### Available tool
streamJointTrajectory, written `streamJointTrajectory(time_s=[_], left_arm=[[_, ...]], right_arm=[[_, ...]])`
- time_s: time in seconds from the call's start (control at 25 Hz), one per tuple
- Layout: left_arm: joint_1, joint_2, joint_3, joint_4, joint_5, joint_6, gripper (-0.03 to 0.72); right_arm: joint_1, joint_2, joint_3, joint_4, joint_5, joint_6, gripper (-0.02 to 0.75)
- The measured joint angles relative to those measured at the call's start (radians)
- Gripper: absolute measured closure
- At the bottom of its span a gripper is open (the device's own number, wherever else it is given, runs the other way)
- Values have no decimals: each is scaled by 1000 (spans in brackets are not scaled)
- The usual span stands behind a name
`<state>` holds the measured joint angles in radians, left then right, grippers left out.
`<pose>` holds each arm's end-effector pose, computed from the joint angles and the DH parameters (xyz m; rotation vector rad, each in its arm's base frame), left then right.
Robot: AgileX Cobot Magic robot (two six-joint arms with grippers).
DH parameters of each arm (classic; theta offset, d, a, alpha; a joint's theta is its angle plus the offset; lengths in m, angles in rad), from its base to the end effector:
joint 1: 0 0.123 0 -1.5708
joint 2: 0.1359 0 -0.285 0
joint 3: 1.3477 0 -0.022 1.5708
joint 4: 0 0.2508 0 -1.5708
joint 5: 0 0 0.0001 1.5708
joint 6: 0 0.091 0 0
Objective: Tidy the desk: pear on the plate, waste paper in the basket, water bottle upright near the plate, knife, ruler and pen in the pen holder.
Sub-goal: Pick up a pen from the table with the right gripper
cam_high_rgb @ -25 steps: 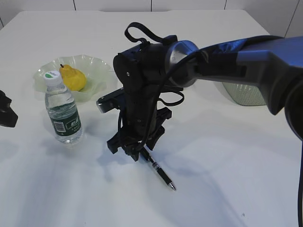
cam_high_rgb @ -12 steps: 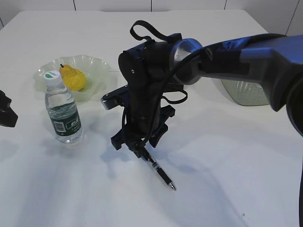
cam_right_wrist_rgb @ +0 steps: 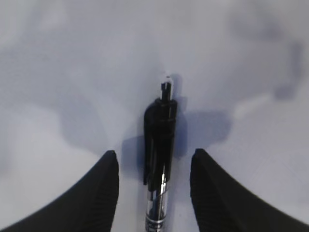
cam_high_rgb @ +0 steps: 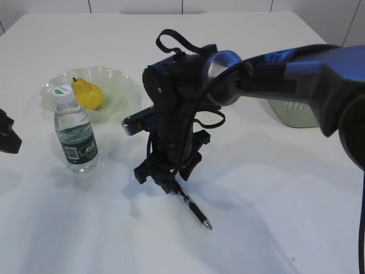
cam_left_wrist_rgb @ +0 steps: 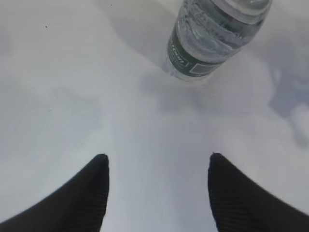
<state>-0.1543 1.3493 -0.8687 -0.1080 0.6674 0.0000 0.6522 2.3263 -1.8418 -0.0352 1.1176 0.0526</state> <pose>0.2561 -0.0460 0.2520 0.1144 2.6328 -0.1698 0.3725 0.2808 0.1345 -0.9304 2.9341 -0.0167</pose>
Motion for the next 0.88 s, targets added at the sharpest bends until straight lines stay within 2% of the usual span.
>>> streamJointTrajectory(time_s=[0.44,0.88], left_arm=[[0,0,0,0,0,0,232],[0,0,0,0,0,0,232]], right_arm=[[0,24,-2,5,0,2,386],[0,29,-6,24,0,2,567]])
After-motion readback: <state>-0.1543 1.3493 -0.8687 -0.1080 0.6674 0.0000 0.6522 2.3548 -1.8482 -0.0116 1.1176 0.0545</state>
